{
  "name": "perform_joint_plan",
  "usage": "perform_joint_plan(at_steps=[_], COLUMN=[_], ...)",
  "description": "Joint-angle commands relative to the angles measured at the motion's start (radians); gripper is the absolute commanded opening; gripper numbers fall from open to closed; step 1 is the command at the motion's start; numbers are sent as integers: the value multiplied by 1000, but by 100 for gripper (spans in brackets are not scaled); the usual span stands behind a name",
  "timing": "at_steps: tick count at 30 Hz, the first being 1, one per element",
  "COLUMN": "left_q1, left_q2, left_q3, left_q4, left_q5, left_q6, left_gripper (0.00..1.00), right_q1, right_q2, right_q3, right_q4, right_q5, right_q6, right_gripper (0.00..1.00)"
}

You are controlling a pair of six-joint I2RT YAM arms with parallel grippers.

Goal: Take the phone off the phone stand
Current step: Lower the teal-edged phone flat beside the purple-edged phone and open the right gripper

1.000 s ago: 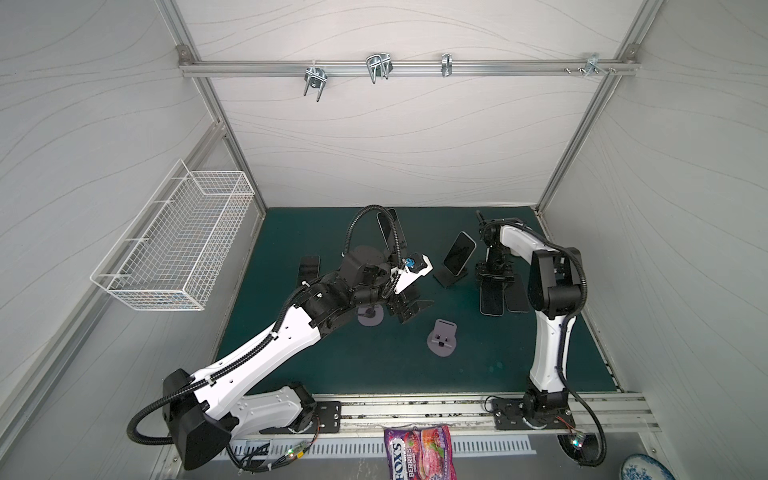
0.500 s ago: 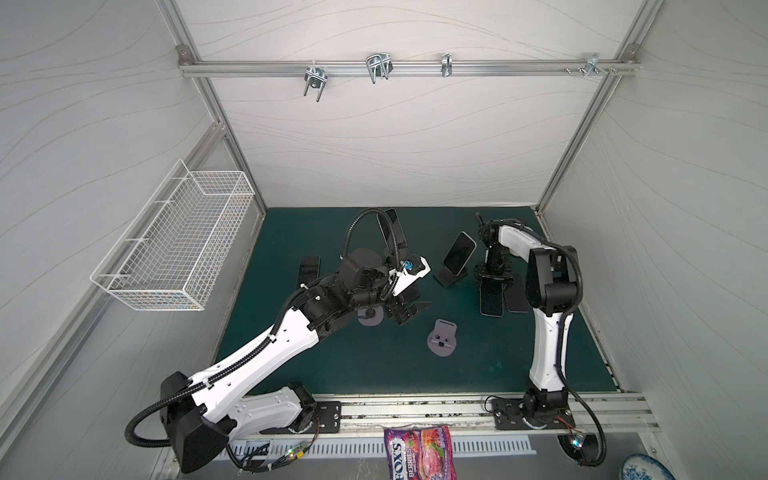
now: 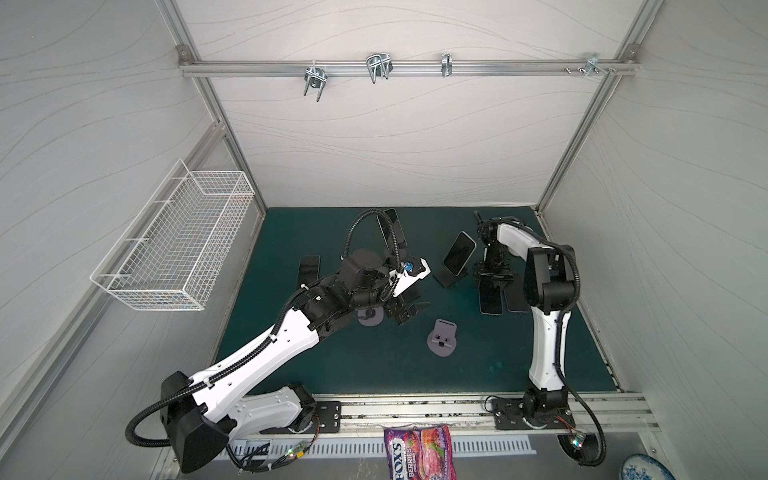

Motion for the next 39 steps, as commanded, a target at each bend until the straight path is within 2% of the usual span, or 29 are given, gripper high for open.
perform_joint_plan(at_steps=[1, 11, 39], left_q1=[-1, -2, -1], left_q2=[3, -9, -130], left_q3=[1, 9, -48], left_q4=[16, 46, 73], left_q5=[-2, -2, -36], left_q6=[26, 13, 27], left_gripper=[99, 99, 99], right_q1=[-4, -8, -21], right_q2=[25, -2, -143], right_q3=[28, 8, -28], right_q4=[-19, -5, -50], right_q5=[23, -6, 30], right_q6=[-15, 5, 83], right_gripper=[83, 84, 91])
